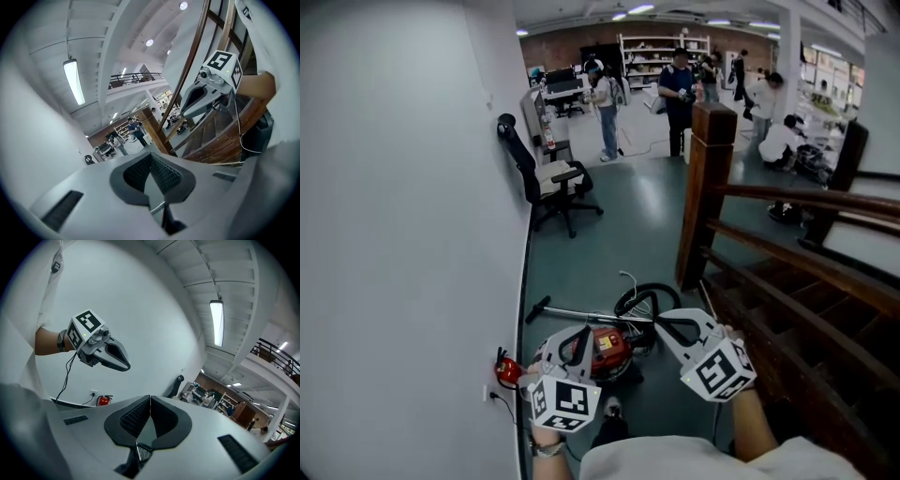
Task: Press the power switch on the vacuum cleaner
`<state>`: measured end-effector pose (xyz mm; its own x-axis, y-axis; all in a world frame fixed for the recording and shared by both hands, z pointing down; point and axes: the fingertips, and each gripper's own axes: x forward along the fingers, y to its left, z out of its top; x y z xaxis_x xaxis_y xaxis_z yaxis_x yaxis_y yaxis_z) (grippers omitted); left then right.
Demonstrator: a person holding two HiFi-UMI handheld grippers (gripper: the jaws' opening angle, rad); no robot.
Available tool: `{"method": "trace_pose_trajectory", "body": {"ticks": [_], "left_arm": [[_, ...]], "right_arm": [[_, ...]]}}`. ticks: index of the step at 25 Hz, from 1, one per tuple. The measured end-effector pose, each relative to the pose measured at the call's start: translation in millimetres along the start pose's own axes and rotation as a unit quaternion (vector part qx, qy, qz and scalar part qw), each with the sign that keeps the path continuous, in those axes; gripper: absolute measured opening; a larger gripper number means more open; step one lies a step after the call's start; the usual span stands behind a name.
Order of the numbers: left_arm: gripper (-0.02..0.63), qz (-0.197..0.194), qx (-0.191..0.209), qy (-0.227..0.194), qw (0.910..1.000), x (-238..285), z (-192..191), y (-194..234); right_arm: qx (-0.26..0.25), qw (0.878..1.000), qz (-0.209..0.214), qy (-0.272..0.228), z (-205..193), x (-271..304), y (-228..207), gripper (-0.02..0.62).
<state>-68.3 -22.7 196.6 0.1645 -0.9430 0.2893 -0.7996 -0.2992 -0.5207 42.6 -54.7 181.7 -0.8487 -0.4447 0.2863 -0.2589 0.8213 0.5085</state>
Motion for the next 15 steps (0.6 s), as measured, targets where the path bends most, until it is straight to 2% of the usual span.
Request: {"method": "trace_pose_trajectory", "body": {"ticks": [10,15], "left_arm": [[0.000,0.000,0.003,0.008,1.0000,-9.2,0.0,-7.2],[0.002,-0.003,-0.004,0.019,0.9998,-7.5,-9.5,-12.1]], "right_arm": [[0.015,1.000,-0.015,0.015,-7.8,-5.2,-3.4,0.028],[0.015,1.000,-0.007,0.027,-18.0,-3.2,-1.5,0.028]]}}
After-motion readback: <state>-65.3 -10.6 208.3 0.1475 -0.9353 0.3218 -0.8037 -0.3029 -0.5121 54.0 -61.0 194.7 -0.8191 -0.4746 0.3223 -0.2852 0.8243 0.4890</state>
